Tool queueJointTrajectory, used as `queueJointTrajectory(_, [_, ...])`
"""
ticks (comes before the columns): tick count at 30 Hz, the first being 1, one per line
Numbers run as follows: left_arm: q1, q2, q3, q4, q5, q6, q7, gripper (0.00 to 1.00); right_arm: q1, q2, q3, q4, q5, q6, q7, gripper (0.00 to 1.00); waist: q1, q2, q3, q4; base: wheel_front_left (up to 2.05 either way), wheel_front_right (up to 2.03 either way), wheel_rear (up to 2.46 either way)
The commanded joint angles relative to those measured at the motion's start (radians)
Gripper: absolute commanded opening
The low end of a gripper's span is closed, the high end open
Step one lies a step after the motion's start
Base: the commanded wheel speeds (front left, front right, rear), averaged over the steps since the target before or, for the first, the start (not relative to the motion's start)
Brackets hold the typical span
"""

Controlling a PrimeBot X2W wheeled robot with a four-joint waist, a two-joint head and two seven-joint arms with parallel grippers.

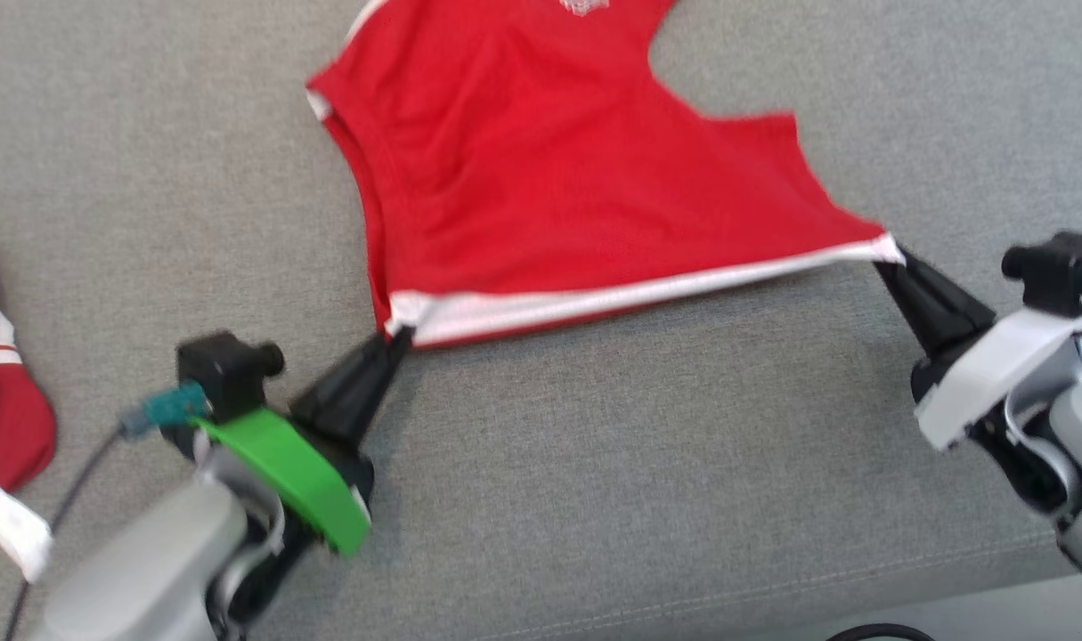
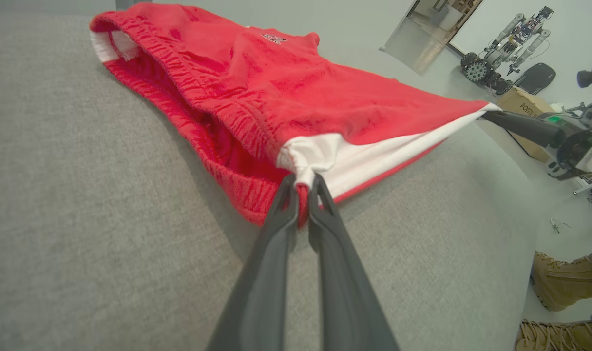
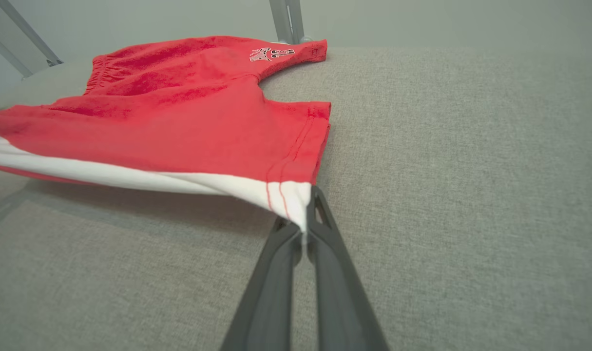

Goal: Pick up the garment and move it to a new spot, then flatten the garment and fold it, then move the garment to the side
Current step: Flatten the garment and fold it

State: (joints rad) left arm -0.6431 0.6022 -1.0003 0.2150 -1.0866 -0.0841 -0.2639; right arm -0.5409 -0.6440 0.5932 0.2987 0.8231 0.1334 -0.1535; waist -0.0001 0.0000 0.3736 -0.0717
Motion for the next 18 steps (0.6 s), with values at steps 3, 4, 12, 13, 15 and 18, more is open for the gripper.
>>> queueJointTrajectory(3, [0.16,0.009,-0.029,-0.023,-0.022,0.072,0.0,0.0,0.159,-0.062,-0.016,-0.052,0.021,-0.005,0.007,0.0,0.0001,0.0,-0.203,0.035,0.0,0.0,0.0])
queueJointTrajectory(4, [0.208,0.01,-0.04,-0.036,-0.02,0.097,0.0,0.0,0.212,-0.08,-0.027,-0.075,0.025,-0.005,0.013,0.0,0.0001,0.0,-0.221,0.038,0.0,0.0,0.0])
queueJointTrajectory(12, [0.519,0.0,0.052,-0.253,-0.08,0.289,-0.001,0.0,0.61,-0.15,-0.208,-0.306,0.056,-0.007,0.086,0.0,0.0001,0.0,-0.295,0.055,0.0,0.0,0.0])
queueJointTrajectory(13, [0.538,0.002,0.071,-0.286,-0.084,0.303,-0.001,0.0,0.642,-0.149,-0.237,-0.342,0.049,-0.007,0.108,0.0,0.0001,0.0,-0.289,0.058,0.0,0.0,0.0])
queueJointTrajectory(15, [0.552,0.007,0.096,-0.347,-0.08,0.317,-0.001,0.0,0.676,-0.133,-0.295,-0.404,0.046,-0.007,0.155,0.0,0.0001,0.0,-0.259,0.069,0.0,0.0,0.0])
queueJointTrajectory(18, [0.536,0.005,0.113,-0.394,-0.09,0.304,0.002,0.0,0.668,-0.118,-0.34,-0.454,0.028,-0.006,0.21,0.0,0.0001,0.0,-0.203,0.082,0.0,0.0,0.0])
